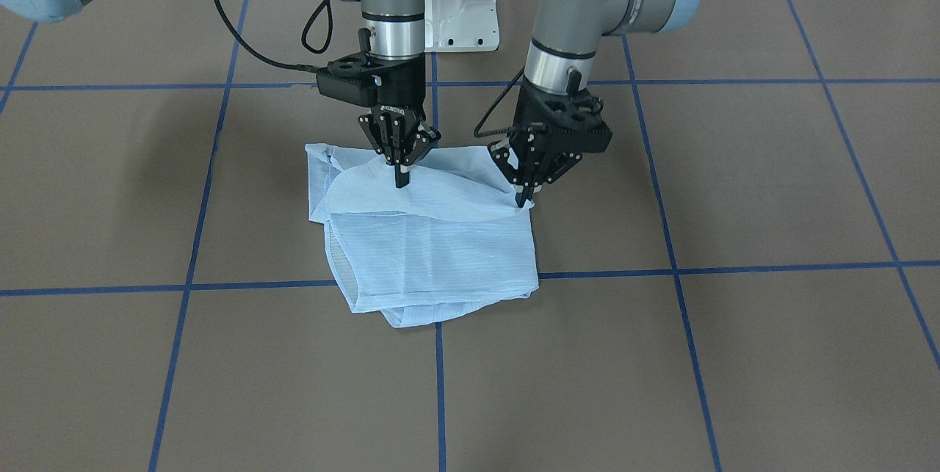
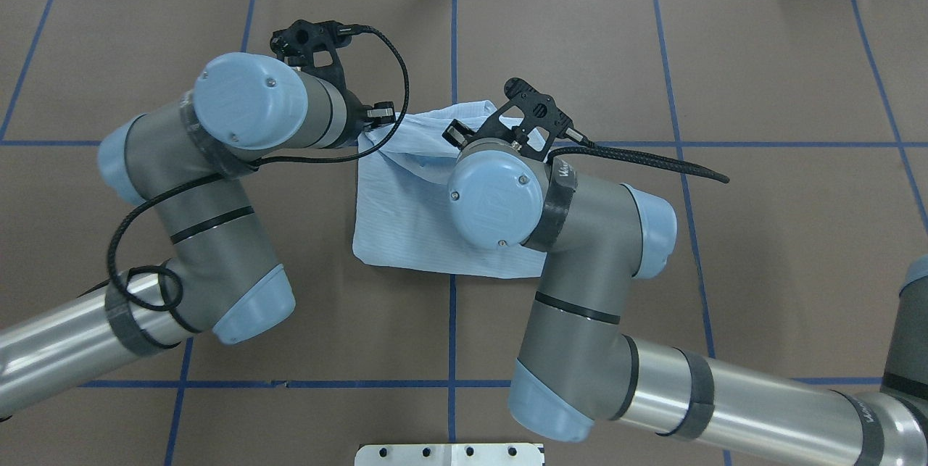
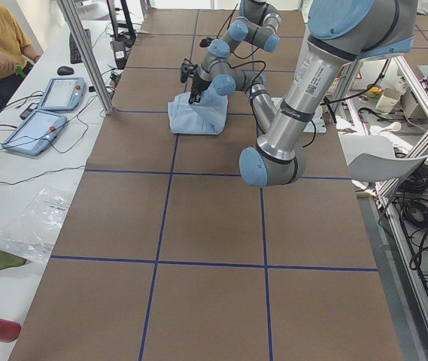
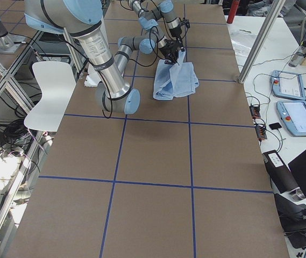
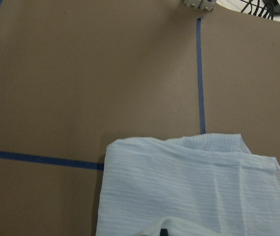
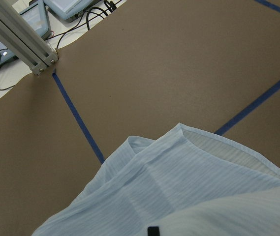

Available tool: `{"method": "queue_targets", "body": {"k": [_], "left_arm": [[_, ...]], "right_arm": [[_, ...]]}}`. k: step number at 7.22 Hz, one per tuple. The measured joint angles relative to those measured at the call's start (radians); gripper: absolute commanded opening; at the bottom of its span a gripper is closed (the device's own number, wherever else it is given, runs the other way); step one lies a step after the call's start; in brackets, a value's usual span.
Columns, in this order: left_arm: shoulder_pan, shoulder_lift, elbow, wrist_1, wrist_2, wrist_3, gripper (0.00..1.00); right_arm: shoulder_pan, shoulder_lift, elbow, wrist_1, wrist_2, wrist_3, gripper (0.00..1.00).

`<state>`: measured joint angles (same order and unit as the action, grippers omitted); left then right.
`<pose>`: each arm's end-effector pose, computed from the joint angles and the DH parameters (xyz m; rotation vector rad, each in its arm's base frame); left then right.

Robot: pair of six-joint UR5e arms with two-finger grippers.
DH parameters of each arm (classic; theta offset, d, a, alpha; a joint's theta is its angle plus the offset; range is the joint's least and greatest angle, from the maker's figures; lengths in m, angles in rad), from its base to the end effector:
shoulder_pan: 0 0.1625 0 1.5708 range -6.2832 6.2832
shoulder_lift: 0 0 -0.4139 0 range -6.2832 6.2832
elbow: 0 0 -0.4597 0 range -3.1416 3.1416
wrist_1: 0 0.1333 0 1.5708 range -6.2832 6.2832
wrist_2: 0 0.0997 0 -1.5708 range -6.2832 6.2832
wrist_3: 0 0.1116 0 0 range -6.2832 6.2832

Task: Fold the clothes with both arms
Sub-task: 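Lift the near edge with both grippers and fold it away from the robot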

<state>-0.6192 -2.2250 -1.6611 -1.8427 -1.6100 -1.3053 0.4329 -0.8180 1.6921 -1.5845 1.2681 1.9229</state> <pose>0.5255 -0.5329 0.1534 0.4044 0.9377 -0.3027 -0.5871 -0.4548 0.1059 0.3287 -0.8698 0.8599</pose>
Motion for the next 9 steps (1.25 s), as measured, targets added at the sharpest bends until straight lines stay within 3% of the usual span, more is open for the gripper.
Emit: {"method": "queue_targets", "body": {"k": [1,2,3,5,6,9], "left_arm": [[-0.005,-0.029,0.113,-0.075,0.003,0.005,0.00],[-0.009,-0.043,0.192,-0.129,0.005,0.019,0.28],[-0.015,-0.048,0.242,-0.161,0.006,0.042,0.99],[-0.027,-0.047,0.272,-0.209,0.000,0.103,1.00],[-0.039,-0.044,0.268,-0.220,-0.022,0.128,1.00],[-0.116,0.042,0.168,-0.221,-0.154,0.324,1.00]], "right_arm": [[0.019,0.025,-0.091,0.062,0.006,-0.033,0.00],[0.036,0.049,-0.172,0.116,0.016,-0.071,0.67],[0.053,0.069,-0.240,0.159,0.034,-0.121,1.00],[0.086,0.110,-0.319,0.199,0.085,-0.229,1.00],[0.114,0.129,-0.330,0.200,0.151,-0.266,1.00],[0.152,0.140,-0.336,0.194,0.254,-0.334,1.00]]}}
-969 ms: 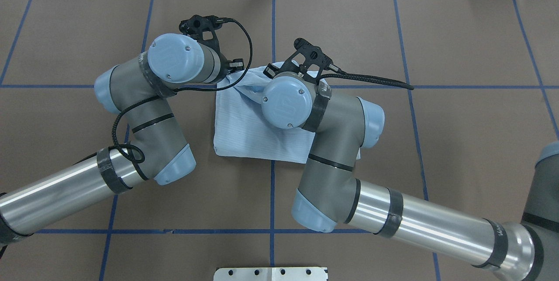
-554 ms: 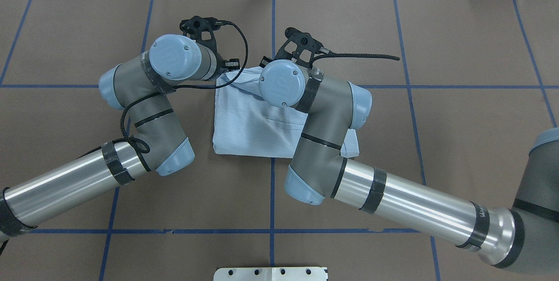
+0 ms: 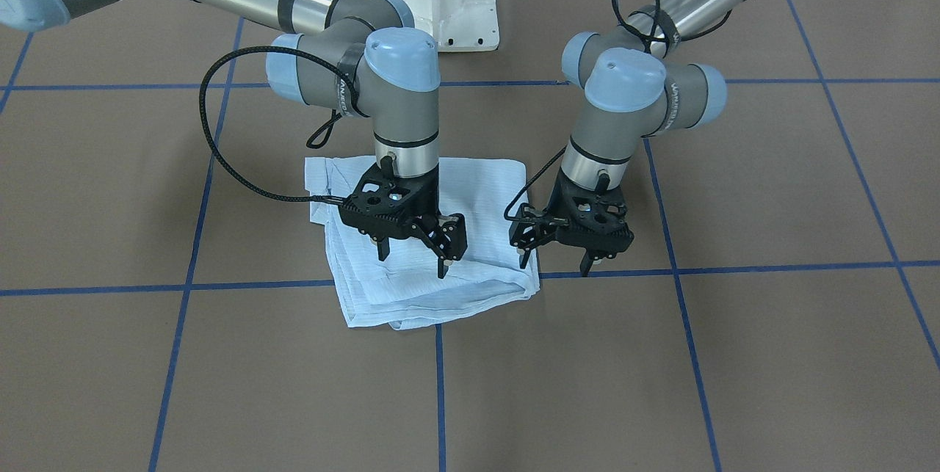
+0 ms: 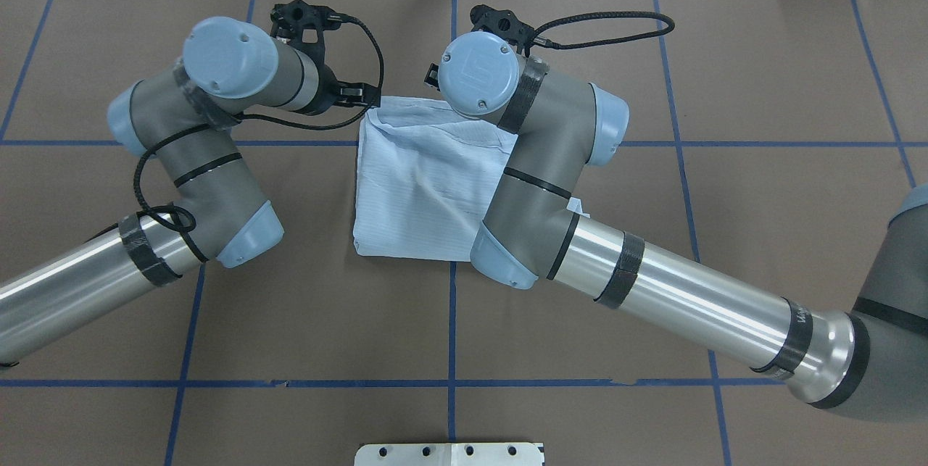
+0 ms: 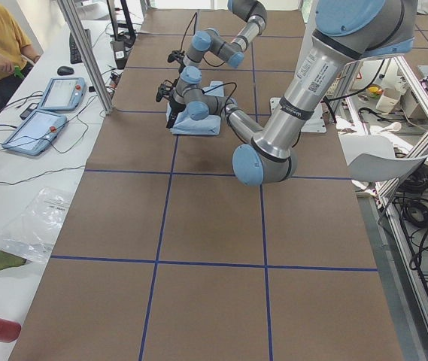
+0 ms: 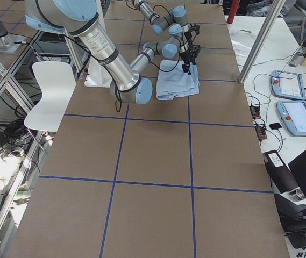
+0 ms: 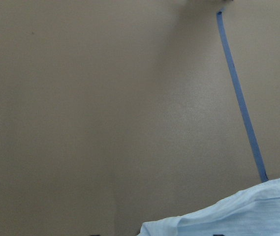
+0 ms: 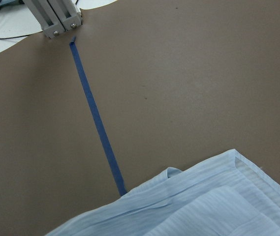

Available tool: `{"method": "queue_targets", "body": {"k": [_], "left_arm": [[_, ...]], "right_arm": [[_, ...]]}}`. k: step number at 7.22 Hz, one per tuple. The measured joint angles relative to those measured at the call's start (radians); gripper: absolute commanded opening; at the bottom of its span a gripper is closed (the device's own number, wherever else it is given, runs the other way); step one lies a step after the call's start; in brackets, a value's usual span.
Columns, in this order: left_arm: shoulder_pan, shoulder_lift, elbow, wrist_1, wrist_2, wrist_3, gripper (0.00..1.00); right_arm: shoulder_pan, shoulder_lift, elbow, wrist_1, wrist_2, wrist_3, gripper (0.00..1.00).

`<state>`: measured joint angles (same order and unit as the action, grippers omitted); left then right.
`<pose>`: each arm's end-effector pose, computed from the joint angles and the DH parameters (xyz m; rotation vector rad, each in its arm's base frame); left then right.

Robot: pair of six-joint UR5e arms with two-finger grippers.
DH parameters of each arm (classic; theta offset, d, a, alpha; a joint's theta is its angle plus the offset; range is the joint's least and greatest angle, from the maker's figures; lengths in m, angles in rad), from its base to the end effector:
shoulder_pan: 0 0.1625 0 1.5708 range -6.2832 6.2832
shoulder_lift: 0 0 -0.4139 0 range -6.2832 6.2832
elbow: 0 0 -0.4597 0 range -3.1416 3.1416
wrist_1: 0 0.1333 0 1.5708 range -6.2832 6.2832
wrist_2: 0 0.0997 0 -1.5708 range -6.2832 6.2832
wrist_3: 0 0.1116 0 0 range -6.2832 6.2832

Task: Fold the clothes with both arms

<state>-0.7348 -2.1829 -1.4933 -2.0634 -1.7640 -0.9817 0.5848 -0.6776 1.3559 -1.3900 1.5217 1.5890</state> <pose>0.5028 -0.6051 0.2384 0.4904 0.9154 -0.0331 -0.6154 -0.5739 0.1308 0.2887 -0.8245 0.5860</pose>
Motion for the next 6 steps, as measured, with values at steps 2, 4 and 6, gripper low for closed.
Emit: {"method": "queue_targets", "body": {"k": [2,4,6], "left_arm": [[-0.029,0.055,-0.054,0.000,-0.033,0.077,1.00],[-0.038,0.067,-0.065,0.000,-0.039,0.092,1.00],[-0.043,0.069,-0.066,0.000,-0.040,0.092,1.00]], "right_arm": [[-0.053,-0.010,-0.002,-0.017,-0.023,-0.003,1.00],[-0.129,-0.007,-0.034,-0.053,-0.127,-0.015,1.00],[-0.162,0.000,-0.080,-0.097,-0.197,-0.070,1.00]]}}
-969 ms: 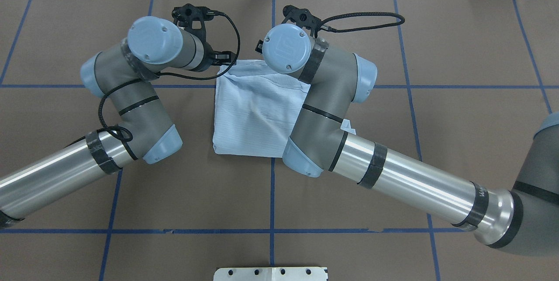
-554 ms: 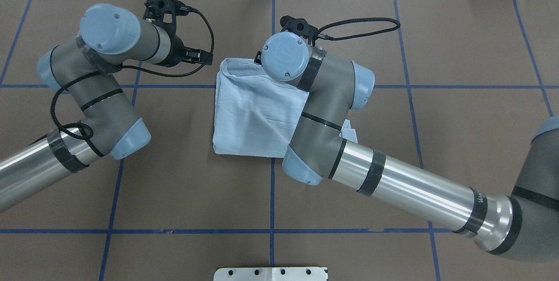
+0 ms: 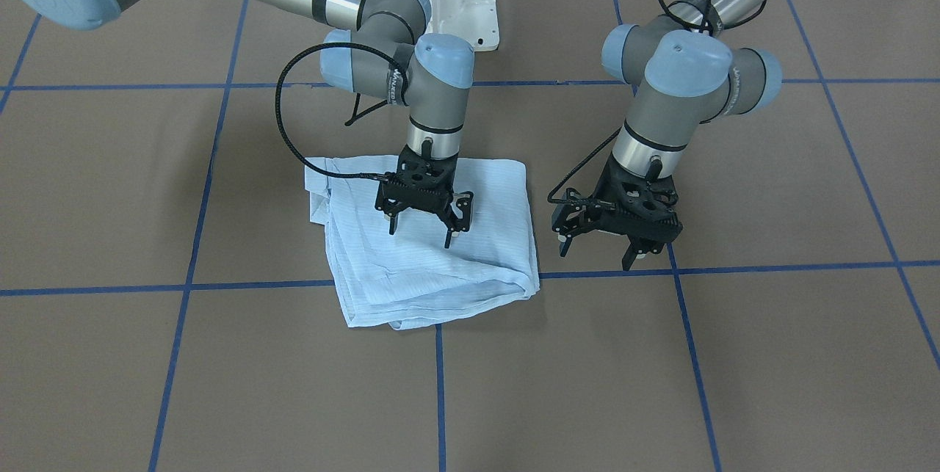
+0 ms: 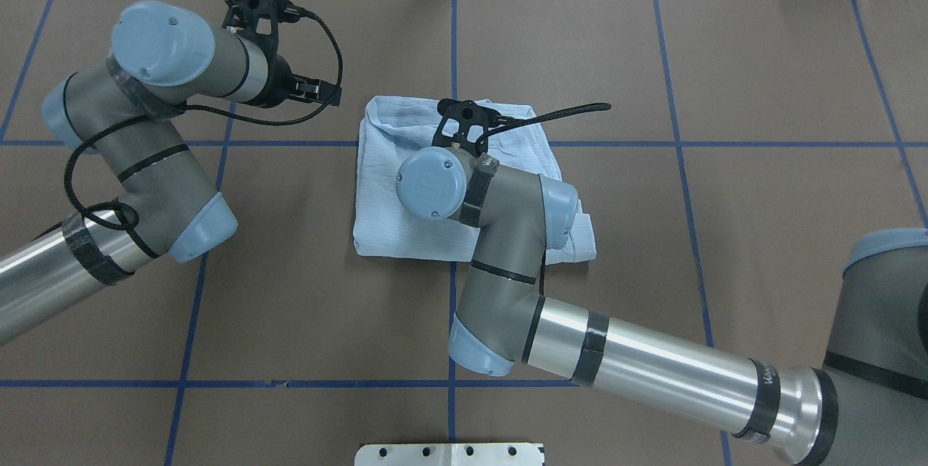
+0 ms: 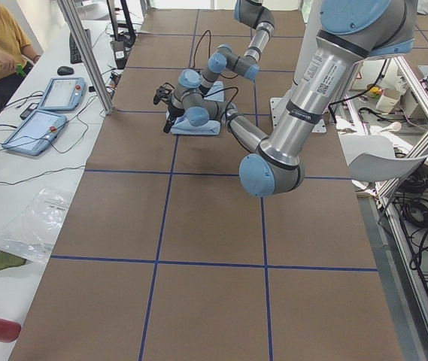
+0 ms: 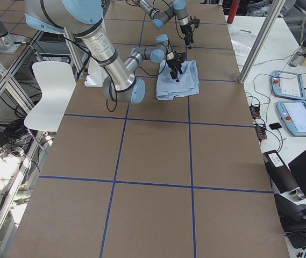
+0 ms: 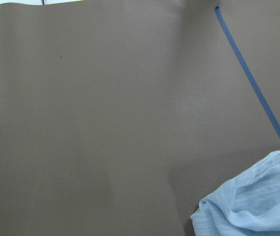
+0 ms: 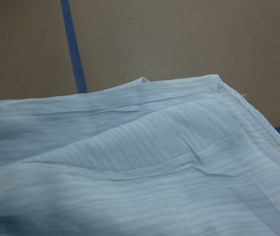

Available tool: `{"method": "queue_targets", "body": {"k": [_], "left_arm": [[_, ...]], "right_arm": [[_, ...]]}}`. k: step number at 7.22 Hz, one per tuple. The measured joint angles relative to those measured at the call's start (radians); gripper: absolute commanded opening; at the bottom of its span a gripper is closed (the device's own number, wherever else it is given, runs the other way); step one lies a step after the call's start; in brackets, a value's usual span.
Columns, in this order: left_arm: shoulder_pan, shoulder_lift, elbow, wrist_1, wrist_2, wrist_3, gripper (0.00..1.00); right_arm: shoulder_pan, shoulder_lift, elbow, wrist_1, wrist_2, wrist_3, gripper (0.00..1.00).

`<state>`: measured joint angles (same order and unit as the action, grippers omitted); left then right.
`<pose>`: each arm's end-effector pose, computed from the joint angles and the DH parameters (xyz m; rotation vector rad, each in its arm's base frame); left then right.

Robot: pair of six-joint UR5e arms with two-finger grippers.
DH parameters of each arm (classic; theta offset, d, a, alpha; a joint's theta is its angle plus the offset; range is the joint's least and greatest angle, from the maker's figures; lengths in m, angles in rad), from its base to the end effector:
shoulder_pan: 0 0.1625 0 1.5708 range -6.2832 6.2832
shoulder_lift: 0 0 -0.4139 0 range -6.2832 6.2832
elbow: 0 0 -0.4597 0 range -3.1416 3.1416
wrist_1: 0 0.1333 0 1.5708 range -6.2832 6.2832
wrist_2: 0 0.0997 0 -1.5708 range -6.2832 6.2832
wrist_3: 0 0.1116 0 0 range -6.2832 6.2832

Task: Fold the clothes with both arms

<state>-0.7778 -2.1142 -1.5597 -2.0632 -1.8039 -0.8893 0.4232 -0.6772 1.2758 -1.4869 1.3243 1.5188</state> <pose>0.4622 -0.6062 0.2547 0.5213 0.9012 0.0320 -0.7072 -0.4946 0.1839 0.3932 -0.6091 0.4390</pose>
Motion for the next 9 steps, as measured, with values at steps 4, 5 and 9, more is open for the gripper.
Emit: {"method": "queue_targets", "body": {"k": [4,5,9], "left_arm": [[-0.006,0.001,-0.010,0.000,0.000,-0.001,1.00],[-0.007,0.002,-0.016,0.000,0.000,-0.001,1.00],[-0.008,0.021,-0.100,0.074,-0.007,0.000,1.00]], "right_arm": [[0.056,0.046,-0.110,-0.012,-0.058,-0.108,1.00],[0.097,0.083,-0.177,0.017,-0.072,-0.135,1.00],[0.218,0.122,-0.218,0.130,0.052,-0.234,1.00]]}}
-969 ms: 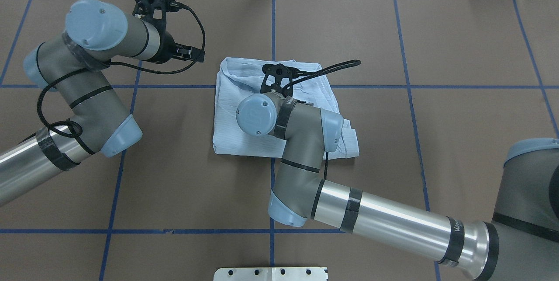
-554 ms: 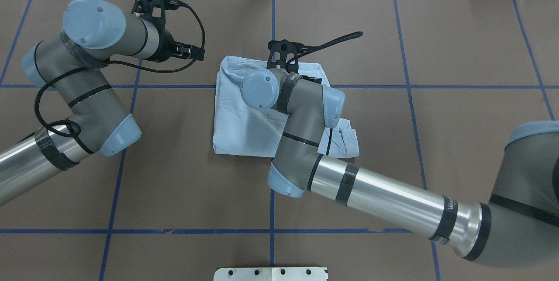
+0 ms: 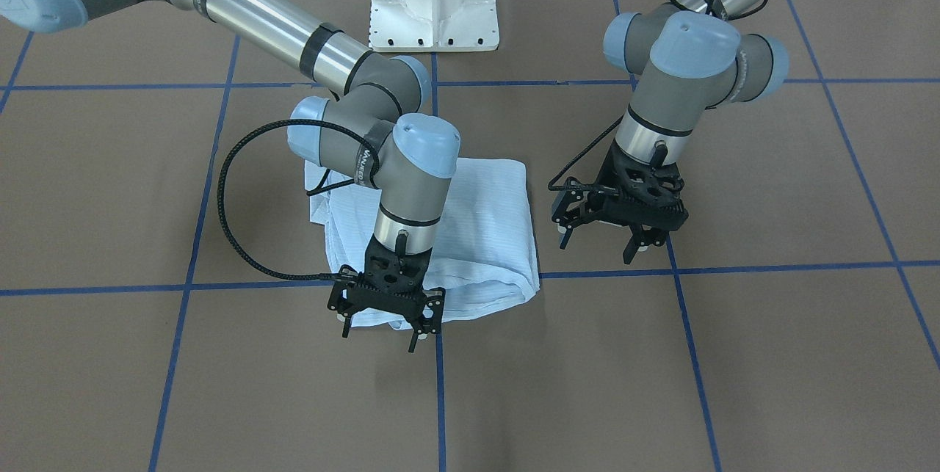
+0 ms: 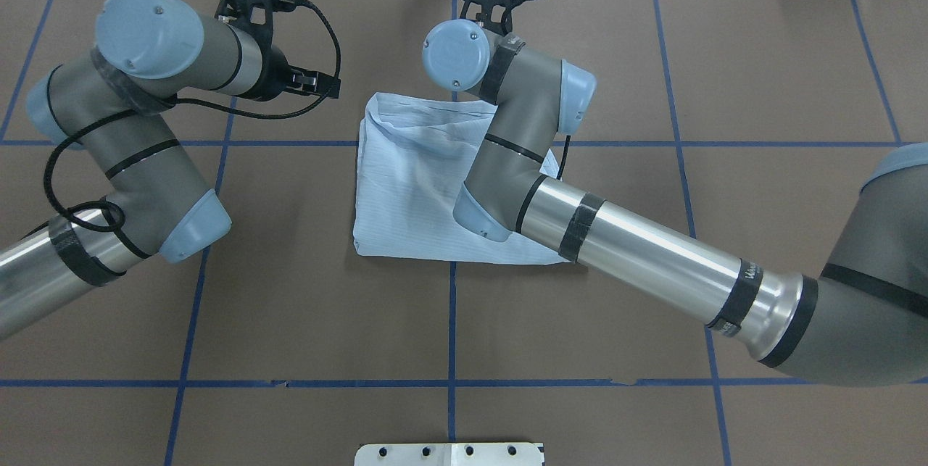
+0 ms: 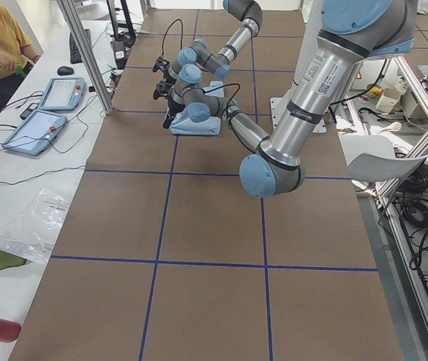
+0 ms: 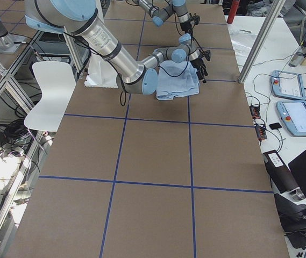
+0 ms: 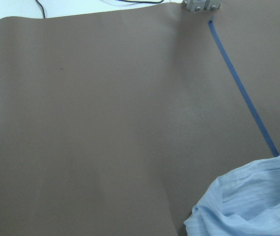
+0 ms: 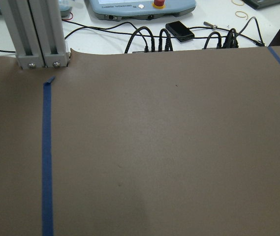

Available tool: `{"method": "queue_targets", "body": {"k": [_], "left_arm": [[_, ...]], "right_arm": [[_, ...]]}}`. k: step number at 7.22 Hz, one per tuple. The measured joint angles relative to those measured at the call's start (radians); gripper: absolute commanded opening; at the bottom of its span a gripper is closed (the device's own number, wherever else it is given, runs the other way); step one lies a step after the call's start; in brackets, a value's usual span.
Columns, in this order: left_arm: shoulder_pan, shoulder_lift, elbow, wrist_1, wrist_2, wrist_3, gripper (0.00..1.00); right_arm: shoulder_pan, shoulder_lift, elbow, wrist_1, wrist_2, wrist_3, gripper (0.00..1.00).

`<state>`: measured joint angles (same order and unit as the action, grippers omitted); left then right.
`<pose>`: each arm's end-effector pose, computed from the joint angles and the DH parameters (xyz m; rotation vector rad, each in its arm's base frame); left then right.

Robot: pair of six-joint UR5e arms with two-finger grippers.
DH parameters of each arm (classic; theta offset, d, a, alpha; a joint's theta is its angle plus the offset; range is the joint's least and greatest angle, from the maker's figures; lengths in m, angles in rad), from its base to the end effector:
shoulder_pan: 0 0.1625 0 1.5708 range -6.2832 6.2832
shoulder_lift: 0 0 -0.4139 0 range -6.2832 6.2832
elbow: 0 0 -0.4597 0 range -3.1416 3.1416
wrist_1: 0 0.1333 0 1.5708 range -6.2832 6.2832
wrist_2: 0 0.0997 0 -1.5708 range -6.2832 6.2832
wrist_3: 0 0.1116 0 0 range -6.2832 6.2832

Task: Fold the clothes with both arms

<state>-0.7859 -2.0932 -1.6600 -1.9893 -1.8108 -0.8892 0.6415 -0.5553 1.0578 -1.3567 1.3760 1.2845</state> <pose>0.4384 -0.5899 0.2276 0.5239 0.9068 0.0290 -0.6297 -0.6637 0.1764 0.4898 -0.5594 0.4086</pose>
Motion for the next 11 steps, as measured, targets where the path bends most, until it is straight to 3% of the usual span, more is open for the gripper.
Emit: {"method": "queue_targets", "body": {"k": [2,4,5,7,8,11], "left_arm": [[-0.005,0.114,-0.267,0.219,-0.022,0.053,1.00],[-0.042,0.219,-0.503,0.427,-0.045,0.190,1.00],[-0.084,0.266,-0.561,0.479,-0.067,0.279,1.00],[-0.251,0.376,-0.592,0.507,-0.177,0.531,1.00],[-0.353,0.429,-0.587,0.508,-0.236,0.662,1.00],[-0.631,0.580,-0.546,0.500,-0.361,0.949,1.00]], "right_arm": [[0.061,-0.073,0.184,-0.106,0.184,-0.079,1.00],[0.165,-0.234,0.483,-0.286,0.353,-0.248,1.00],[0.227,-0.332,0.628,-0.362,0.426,-0.367,1.00],[0.371,-0.549,0.838,-0.442,0.558,-0.640,1.00],[0.436,-0.642,0.894,-0.447,0.607,-0.754,1.00],[0.625,-0.879,0.957,-0.442,0.737,-1.078,1.00]]}}
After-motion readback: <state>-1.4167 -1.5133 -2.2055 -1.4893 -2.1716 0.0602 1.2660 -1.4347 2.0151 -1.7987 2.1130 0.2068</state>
